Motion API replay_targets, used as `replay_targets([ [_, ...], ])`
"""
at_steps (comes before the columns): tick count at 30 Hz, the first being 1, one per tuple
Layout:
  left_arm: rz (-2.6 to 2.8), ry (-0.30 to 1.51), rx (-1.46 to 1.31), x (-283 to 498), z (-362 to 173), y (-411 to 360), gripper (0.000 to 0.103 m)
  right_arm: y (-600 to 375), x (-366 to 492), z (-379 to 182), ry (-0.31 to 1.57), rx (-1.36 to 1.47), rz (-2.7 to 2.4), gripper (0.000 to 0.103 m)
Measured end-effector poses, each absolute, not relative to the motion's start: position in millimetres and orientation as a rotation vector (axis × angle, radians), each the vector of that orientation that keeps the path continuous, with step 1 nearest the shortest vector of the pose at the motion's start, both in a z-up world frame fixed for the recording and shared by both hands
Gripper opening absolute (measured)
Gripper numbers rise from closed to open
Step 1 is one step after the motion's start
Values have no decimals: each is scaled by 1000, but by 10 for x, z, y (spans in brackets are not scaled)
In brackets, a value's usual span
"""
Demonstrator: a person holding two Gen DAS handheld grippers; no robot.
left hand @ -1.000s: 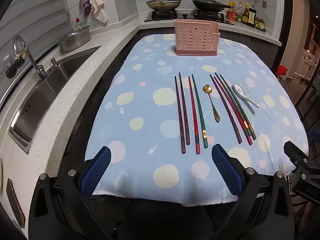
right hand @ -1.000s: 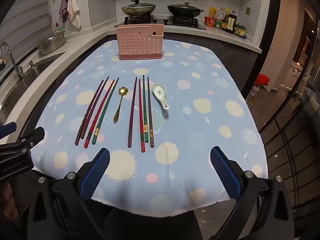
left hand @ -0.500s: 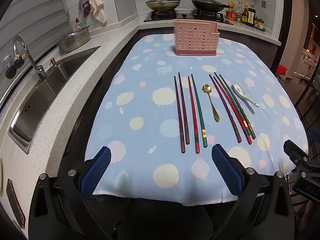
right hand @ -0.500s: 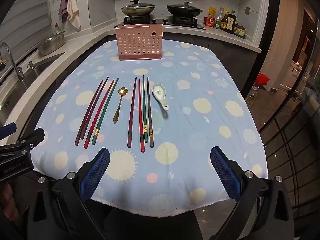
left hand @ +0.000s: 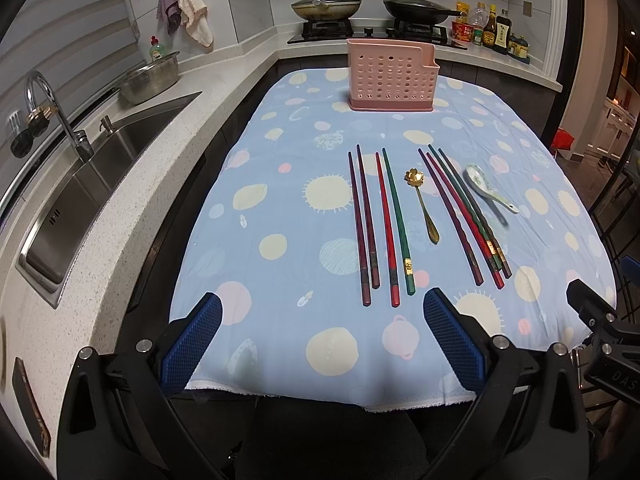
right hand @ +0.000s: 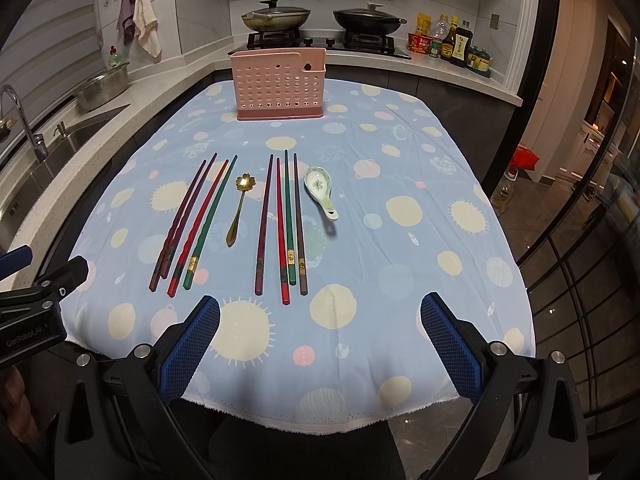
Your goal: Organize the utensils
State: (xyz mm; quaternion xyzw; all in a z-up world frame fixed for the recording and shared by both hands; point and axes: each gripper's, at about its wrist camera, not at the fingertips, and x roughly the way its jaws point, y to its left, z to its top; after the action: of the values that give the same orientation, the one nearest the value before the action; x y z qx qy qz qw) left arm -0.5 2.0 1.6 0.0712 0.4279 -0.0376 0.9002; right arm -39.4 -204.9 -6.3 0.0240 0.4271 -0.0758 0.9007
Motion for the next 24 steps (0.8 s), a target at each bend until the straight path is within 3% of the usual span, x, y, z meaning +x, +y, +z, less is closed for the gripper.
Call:
replay_targets([
  [24, -80, 894, 148, 3, -19, 19, 96, -2012, -376, -45, 885, 45, -156, 96],
])
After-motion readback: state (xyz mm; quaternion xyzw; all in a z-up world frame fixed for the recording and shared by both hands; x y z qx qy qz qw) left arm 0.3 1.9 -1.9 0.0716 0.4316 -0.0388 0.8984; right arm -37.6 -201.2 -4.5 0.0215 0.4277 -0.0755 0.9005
